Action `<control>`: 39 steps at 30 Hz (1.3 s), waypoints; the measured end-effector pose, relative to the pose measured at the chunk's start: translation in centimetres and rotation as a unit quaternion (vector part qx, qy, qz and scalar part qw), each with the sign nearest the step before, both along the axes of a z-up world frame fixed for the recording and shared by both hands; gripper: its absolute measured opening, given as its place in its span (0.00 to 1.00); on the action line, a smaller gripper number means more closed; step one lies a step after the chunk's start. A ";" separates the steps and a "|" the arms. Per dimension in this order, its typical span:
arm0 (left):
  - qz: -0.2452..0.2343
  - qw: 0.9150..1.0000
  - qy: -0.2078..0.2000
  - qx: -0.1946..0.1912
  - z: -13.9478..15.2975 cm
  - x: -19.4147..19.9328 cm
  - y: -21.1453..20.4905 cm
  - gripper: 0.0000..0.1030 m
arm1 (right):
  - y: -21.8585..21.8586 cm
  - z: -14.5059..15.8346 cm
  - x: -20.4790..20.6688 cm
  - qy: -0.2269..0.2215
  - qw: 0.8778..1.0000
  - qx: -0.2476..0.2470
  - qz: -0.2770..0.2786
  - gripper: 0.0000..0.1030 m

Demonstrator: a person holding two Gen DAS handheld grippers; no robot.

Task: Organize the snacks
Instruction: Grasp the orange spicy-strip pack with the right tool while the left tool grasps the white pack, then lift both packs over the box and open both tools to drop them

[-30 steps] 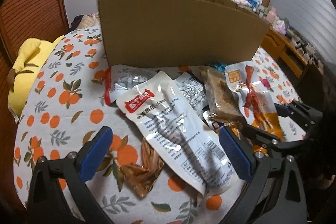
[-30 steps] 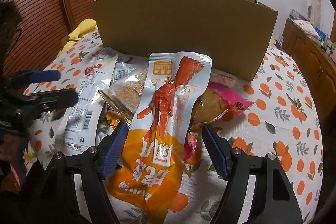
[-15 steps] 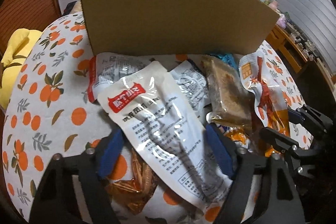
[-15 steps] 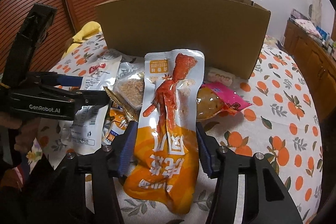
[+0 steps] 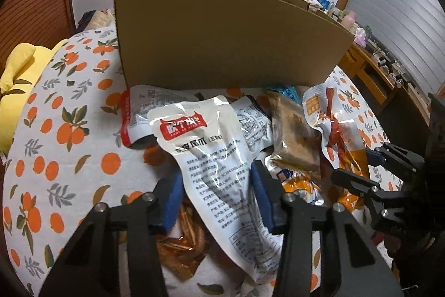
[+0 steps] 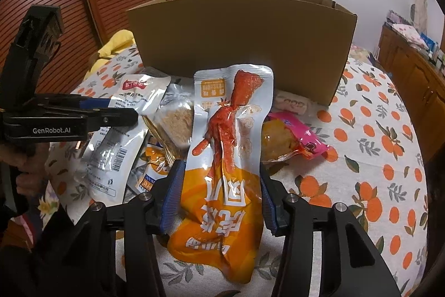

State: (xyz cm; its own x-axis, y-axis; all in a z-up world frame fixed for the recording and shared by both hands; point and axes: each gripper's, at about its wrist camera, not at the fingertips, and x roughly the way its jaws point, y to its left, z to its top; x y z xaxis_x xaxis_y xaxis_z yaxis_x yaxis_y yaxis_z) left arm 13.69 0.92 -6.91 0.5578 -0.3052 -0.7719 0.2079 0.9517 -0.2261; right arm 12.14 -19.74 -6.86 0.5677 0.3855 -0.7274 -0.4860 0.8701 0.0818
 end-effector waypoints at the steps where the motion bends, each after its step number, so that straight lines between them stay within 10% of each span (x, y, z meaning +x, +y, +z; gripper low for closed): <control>1: 0.001 1.000 -0.001 -0.002 0.0 -0.1 0.1 0.42 | 0.0 0.0 0.0 0.000 1.000 0.002 0.001 0.48; 11: 0.010 0.999 -0.028 -0.024 1.7 -0.9 1.6 0.09 | -0.5 0.6 -0.2 -0.008 1.000 0.025 0.000 0.45; 39: -0.032 0.991 -0.129 -0.026 8.4 -4.4 -0.7 0.00 | -1.2 3.8 -1.0 -0.065 0.996 0.052 0.002 0.45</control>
State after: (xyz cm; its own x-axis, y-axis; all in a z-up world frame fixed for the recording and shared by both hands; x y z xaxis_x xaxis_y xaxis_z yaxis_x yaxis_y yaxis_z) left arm 9.29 0.26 1.46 0.7134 -0.3817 -0.5877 0.3242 0.9233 -0.2061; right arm 11.09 -20.97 -3.09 0.6530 0.4580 -0.6032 -0.5024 0.8579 0.1076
